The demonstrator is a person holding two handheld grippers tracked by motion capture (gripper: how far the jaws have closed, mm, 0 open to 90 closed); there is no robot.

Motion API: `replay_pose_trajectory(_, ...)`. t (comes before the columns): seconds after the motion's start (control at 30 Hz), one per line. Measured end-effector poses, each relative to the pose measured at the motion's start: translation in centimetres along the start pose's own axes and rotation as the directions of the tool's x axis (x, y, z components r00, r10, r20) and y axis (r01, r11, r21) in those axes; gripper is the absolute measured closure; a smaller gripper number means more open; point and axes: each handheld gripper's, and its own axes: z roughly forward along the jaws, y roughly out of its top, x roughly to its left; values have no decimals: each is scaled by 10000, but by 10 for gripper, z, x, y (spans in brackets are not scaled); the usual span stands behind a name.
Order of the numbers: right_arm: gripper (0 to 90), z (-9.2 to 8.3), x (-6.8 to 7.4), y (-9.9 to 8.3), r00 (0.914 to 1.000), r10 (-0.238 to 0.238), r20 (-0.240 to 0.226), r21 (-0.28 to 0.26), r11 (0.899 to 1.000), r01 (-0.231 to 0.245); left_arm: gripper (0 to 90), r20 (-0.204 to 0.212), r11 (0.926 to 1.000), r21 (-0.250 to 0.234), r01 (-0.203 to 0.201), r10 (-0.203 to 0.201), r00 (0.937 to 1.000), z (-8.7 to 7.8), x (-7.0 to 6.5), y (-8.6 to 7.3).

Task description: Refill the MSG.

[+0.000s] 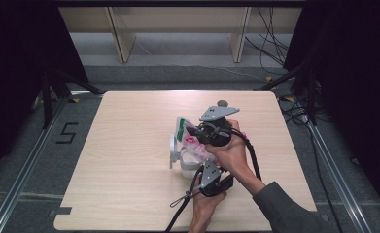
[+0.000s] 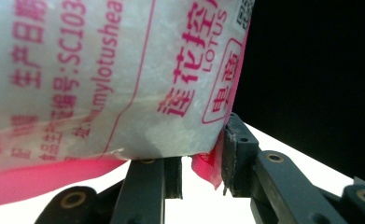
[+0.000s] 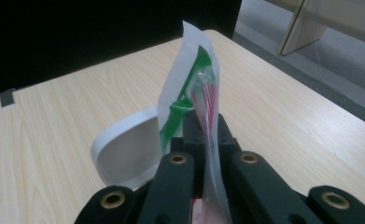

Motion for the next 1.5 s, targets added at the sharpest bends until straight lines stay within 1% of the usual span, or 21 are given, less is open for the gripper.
replay_pose_trajectory(0.1, 892, 1, -1, 1, 10000, -57, 60, -219, 9997, 58, 716, 22, 9999, -99, 43, -43, 10000, -1, 1, 0)
replay_pose_trajectory(0.17, 892, 0, 0, 2, 9999, 124, -84, -122, 9998, -125, 716, 50, 9999, -120, 55, -54, 10000, -1, 1, 0)
replay_pose_trajectory(0.2, 892, 1, 0, 1, 10000, -66, 62, -230, 9997, 67, 715, 48, 9999, -143, 24, -23, 10000, 0, 0, 0)
replay_pose_trajectory(0.3, 891, 2, 2, 2, 10000, -65, 23, 49, 10000, 65, 716, 65, 9999, -129, 83, -82, 9999, -1, 1, 0)
replay_pose_trajectory(0.33, 891, 2, 3, 2, 9999, -137, 60, 44, 9999, 137, 716, 221, 9969, -633, 476, -463, 9987, 2, -3, 0)
replay_pose_trajectory(0.37, 891, 2, 3, 3, 9993, -298, 213, -37, 9995, 299, 716, 51, 9998, -202, -41, 42, 10000, -1, 0, 1)
replay_pose_trajectory(0.4, 891, 2, 4, 3, 9995, -256, 199, -100, 9996, 258, 716, -45, 10000, -83, -36, 35, 10000, -2, 0, 1)
replay_pose_trajectory(0.57, 891, 3, 4, 3, 9992, -348, 183, 97, 9994, 347, 716, 94, 9998, -211, 2, 0, 10000, -1, 0, 1)
replay_pose_trajectory(0.6, 891, 3, 4, 3, 9993, -327, 173, 73, 9994, 326, 716, -68, 10000, -42, -18, 18, 10000, -2, 0, 2)
replay_pose_trajectory(0.7, 891, 3, 4, 3, 9999, 61, 112, -60, 10000, -61, 716, 25, 9999, -147, -39, 40, 10000, -2, 1, 1)
replay_pose_trajectory(0.73, 890, 3, 3, 3, 10000, -71, 25, 46, 10000, 71, 716, 98, 9998, -204, -21, 23, 9999, -1, 1, 1)
replay_pose_trajectory(0.8, 890, 5, 4, 3, 9997, -229, 49, 140, 9996, 228, 715, -42, 10000, -72, -40, 39, 10000, -2, 0, 1)
replay_pose_trajectory(0.83, 890, 5, 4, 3, 9997, -248, 39, 156, 9996, 248, 715, 94, 9997, -222, -39, 41, 9999, -1, 0, 1)
replay_pose_trajectory(0.9, 890, 5, 4, 3, 9994, -320, 131, 24, 9995, 320, 716, 83, 9998, -179, -57, 58, 9999, -1, 0, 1)
replay_pose_trajectory(0.93, 890, 4, 5, 3, 9999, 11, 142, 33, 10000, -12, 716, 79, 9998, -179, -52, 54, 10000, -1, 0, 1)
replay_pose_trajectory(1.0, 890, 3, 4, 3, 10000, 35, 61, 145, 9999, -36, 716, 94, 9998, -181, -75, 77, 9999, -1, 0, 1)
replay_pose_trajectory(1.07, 890, 4, 3, 3, 9999, -170, 33, 105, 9998, 169, 716, 99, 9998, -169, -80, 82, 9999, -1, 0, 1)
replay_pose_trajectory(1.13, 890, 3, 4, 3, 9999, 44, 103, 138, 9999, -45, 716, 109, 9998, -189, -78, 80, 9999, -1, 0, 1)
replay_pose_trajectory(1.27, 890, 3, 2, 3, 9997, -221, 94, -28, 9998, 221, 716, 102, 9998, -183, -75, 77, 9999, -1, 1, 1)
replay_pose_trajectory(1.37, 890, 2, 4, 3, 9999, -43, 134, 148, 9999, 41, 716, 95, 9998, -159, -93, 94, 9999, -2, 1, 1)
replay_pose_trajectory(1.5, 890, 3, 4, 3, 9999, 56, 148, -43, 10000, -56, 716, 89, 9998, -161, -115, 116, 9999, -2, 0, 1)
